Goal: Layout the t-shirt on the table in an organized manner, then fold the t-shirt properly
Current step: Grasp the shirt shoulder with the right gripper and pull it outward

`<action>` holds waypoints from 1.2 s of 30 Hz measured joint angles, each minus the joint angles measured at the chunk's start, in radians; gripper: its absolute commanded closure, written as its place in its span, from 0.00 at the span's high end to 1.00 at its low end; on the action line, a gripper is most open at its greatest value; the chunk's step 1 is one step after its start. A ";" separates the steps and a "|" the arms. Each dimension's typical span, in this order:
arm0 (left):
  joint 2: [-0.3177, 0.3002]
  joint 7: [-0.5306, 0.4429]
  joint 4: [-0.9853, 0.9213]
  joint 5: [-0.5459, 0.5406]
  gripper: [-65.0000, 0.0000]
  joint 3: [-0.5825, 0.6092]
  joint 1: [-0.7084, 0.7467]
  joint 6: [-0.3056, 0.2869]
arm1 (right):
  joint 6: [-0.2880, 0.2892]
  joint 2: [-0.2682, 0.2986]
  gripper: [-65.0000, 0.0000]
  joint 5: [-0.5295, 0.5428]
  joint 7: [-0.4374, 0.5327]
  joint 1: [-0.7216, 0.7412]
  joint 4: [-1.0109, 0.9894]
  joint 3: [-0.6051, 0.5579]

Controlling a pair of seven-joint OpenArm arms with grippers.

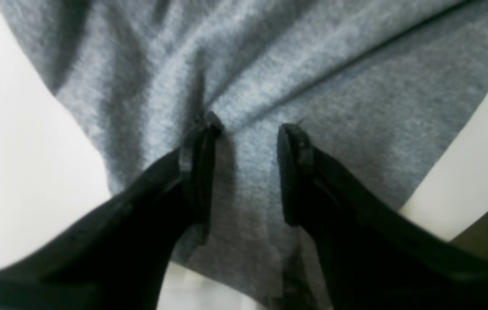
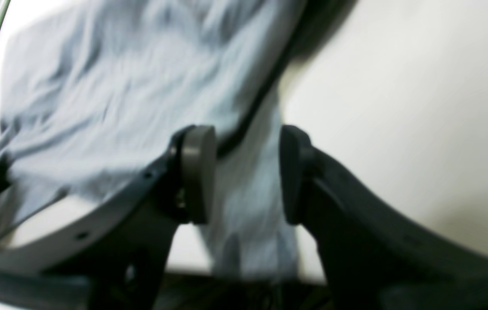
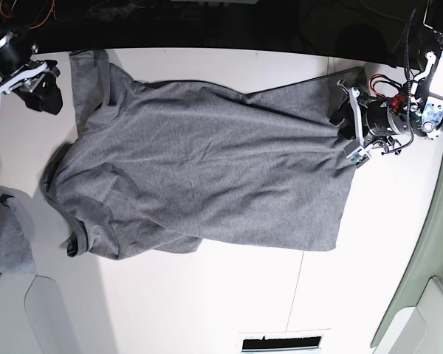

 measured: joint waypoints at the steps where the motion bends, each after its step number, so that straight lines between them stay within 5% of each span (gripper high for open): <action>1: 0.000 0.001 0.000 -0.003 0.42 0.000 0.000 0.000 | -0.011 0.000 0.38 -0.026 0.007 0.030 -0.008 0.000; 10: 0.000 0.003 0.000 -0.020 0.42 0.000 0.000 0.000 | -0.017 0.051 0.37 -0.167 0.053 0.203 -0.300 -0.038; 15: 0.000 0.003 0.000 -0.024 0.42 0.000 0.000 0.000 | -0.015 0.103 0.38 -0.190 0.138 0.218 -0.463 -0.158; 22: 0.000 0.002 0.000 -0.042 0.42 0.000 0.000 0.000 | -0.007 0.101 0.37 -0.201 0.171 0.226 -0.476 -0.317; 24: 0.000 0.002 0.000 -0.042 0.42 0.000 0.000 0.000 | -0.004 0.100 0.28 -0.201 0.171 0.226 -0.476 -0.328; 27: 0.000 0.002 0.000 -0.042 0.42 0.000 0.000 0.000 | -0.006 0.100 0.00 -0.201 0.161 0.226 -0.476 -0.329; 36: 0.000 0.002 0.000 -0.041 0.42 0.000 0.000 0.000 | -0.001 0.099 0.00 -0.117 0.007 0.198 -0.444 -0.224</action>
